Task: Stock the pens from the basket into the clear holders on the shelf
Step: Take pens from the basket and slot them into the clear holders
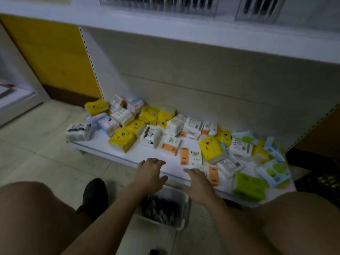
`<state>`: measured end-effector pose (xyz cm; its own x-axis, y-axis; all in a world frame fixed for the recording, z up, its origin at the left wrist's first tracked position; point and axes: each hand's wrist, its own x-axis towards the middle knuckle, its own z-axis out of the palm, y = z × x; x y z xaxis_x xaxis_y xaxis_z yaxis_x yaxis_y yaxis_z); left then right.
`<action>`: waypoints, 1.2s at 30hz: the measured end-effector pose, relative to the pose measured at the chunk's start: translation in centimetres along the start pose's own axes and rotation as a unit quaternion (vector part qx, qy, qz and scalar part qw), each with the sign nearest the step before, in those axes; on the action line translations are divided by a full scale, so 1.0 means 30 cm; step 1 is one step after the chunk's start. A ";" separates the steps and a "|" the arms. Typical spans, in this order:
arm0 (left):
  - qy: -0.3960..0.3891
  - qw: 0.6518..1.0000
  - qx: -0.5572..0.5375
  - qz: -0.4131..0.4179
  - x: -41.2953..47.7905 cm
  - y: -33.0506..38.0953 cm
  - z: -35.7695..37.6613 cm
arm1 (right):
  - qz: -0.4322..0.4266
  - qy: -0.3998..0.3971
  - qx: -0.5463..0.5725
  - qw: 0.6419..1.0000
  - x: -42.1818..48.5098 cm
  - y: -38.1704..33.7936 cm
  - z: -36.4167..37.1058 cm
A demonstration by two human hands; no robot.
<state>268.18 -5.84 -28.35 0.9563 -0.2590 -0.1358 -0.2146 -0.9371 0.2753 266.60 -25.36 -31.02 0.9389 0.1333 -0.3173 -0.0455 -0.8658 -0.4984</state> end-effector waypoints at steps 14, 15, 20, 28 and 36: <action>-0.250 0.940 -0.162 -0.167 -0.004 -0.198 0.467 | 0.108 -0.234 0.021 0.966 0.146 0.194 0.298; -0.252 0.935 -0.172 -0.179 0.008 -0.215 0.485 | 0.113 -0.242 0.017 0.963 0.164 0.196 0.307; -0.270 0.913 -0.209 -0.224 0.082 -0.271 0.580 | 0.122 -0.272 0.027 0.954 0.255 0.158 0.385; -0.201 0.920 -0.164 -0.292 0.119 -0.315 0.790 | 0.156 -0.295 0.052 0.941 0.323 0.170 0.551; -0.205 0.925 -0.182 -0.263 0.100 -0.347 0.843 | 0.190 -0.281 0.052 0.939 0.333 0.190 0.663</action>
<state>268.25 -2.79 -55.70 0.7373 0.0732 -0.6716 0.4116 -0.8369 0.3607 268.93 -19.36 -53.07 0.5209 0.0839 -0.8495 -0.4017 -0.8540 -0.3307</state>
